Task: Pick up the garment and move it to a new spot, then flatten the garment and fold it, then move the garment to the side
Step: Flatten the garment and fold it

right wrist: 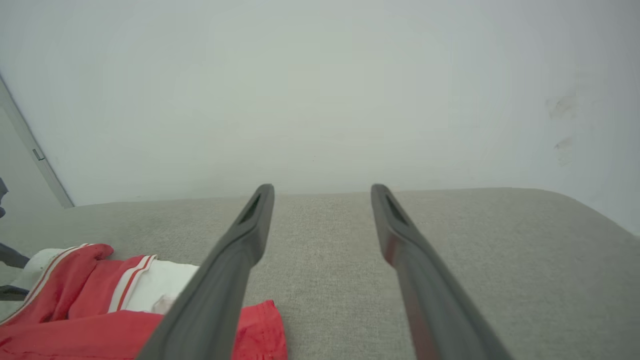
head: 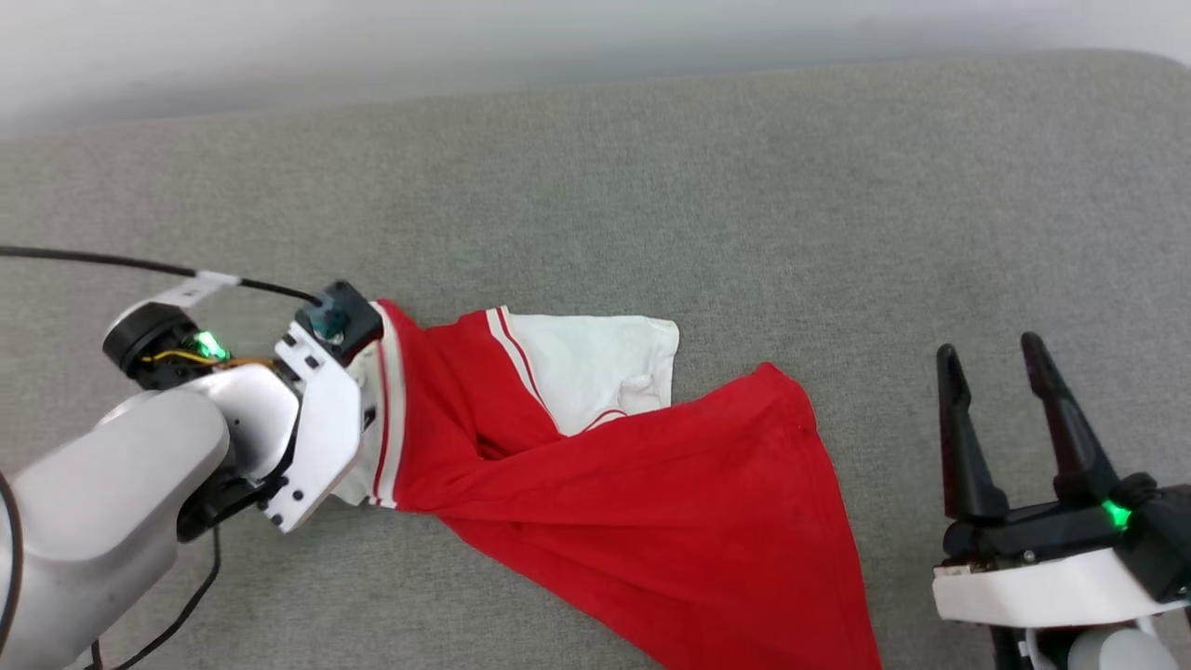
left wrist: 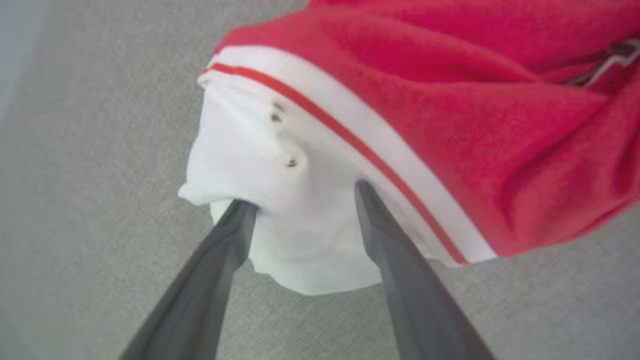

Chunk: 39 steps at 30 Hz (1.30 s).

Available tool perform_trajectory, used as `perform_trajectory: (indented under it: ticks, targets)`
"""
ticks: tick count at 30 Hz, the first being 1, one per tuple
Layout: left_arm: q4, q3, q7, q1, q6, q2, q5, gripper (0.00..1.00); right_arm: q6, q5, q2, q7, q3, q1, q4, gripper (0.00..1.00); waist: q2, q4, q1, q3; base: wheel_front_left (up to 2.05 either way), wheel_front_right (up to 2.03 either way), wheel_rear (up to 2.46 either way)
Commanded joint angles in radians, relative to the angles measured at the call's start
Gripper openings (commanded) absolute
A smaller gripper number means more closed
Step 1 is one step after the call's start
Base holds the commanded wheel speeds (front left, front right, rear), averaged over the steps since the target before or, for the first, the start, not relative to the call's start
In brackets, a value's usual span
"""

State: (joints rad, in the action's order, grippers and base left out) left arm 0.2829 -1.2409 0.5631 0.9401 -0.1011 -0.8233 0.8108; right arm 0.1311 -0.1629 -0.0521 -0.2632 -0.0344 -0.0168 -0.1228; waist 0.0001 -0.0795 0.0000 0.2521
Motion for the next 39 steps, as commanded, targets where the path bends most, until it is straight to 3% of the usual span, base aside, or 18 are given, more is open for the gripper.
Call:
perform_trajectory:
  ticks: [1, 5, 13, 16, 19, 23, 24, 30, 36, 37, 39]
  targets:
    - [-0.025, 0.03, -0.087, -0.025, 0.029, -0.004, -0.009, 1.0, -0.001, 0.02, 0.004, -0.002, 0.014, -0.022, -0.01, 1.0, -0.0001, 0.013, 0.0, -0.032, 0.0, 0.0, 0.0]
    - [-0.097, 0.083, -0.27, -0.07, 0.139, -0.032, -0.051, 1.0, -0.001, 0.049, -0.035, -0.002, 0.038, -0.076, -0.021, 1.0, -0.0001, 0.032, 0.0, -0.062, 0.0, 0.0, 0.0]
    - [-0.219, 0.222, -0.649, -0.23, 0.47, -0.028, -0.091, 1.0, -0.001, 0.054, -0.242, 0.027, -0.064, -0.297, 0.04, 1.0, -0.0001, 0.088, 0.0, -0.081, 0.0, 0.0, 0.0]
    - [-0.247, 0.275, -0.768, -0.296, 0.586, -0.01, -0.093, 1.0, -0.001, 0.023, -0.332, 0.141, -0.174, -0.402, 0.078, 1.0, -0.0001, 0.103, 0.0, -0.075, 0.0, 0.0, 0.0]
    - [-0.273, 0.338, -0.817, -0.356, 0.688, 0.022, -0.108, 1.0, -0.001, -0.06, -0.422, 0.305, -0.305, -0.525, 0.12, 1.0, -0.0001, 0.12, 0.0, -0.064, 0.0, 0.0, 0.0]
    - [-0.319, 0.435, -0.829, -0.426, 0.777, 0.068, -0.179, 1.0, -0.001, -0.21, -0.513, 0.526, -0.478, -0.684, 0.183, 1.0, -0.0001, 0.142, 0.0, -0.039, 0.0, 0.0, 0.0]
    - [-0.319, 0.435, -0.829, -0.426, 0.777, 0.068, -0.179, 1.0, -0.001, -0.21, -0.513, 0.526, -0.478, -0.684, 0.183, 1.0, -0.0001, 0.142, 0.0, -0.039, 0.0, 0.0, 0.0]
    - [-0.402, 0.588, -0.828, -0.566, 0.834, 0.166, -0.323, 1.0, -0.001, -0.436, -0.613, 0.855, -0.781, -0.909, 0.251, 1.0, -0.0001, 0.178, 0.0, 0.011, 0.0, 0.0, 0.0]
    - [-0.431, 0.699, -0.828, -0.656, 0.785, 0.292, -0.422, 1.0, -0.001, -0.62, -0.643, 1.114, -1.02, -1.091, 0.265, 1.0, -0.0001, 0.219, 0.0, 0.075, 0.0, 0.0, 0.0]
    - [-0.434, 0.739, -0.828, -0.678, 0.749, 0.359, -0.468, 1.0, -0.001, -0.675, -0.634, 1.166, -1.093, -1.153, 0.286, 1.0, -0.0001, 0.245, 0.0, 0.109, 0.0, 0.0, 0.0]
    - [-0.43, 0.768, -0.828, -0.68, 0.72, 0.397, -0.495, 1.0, -0.001, -0.702, -0.624, 1.185, -1.132, -1.178, 0.306, 1.0, -0.0001, 0.263, 0.0, 0.133, 0.0, 0.0, 0.0]
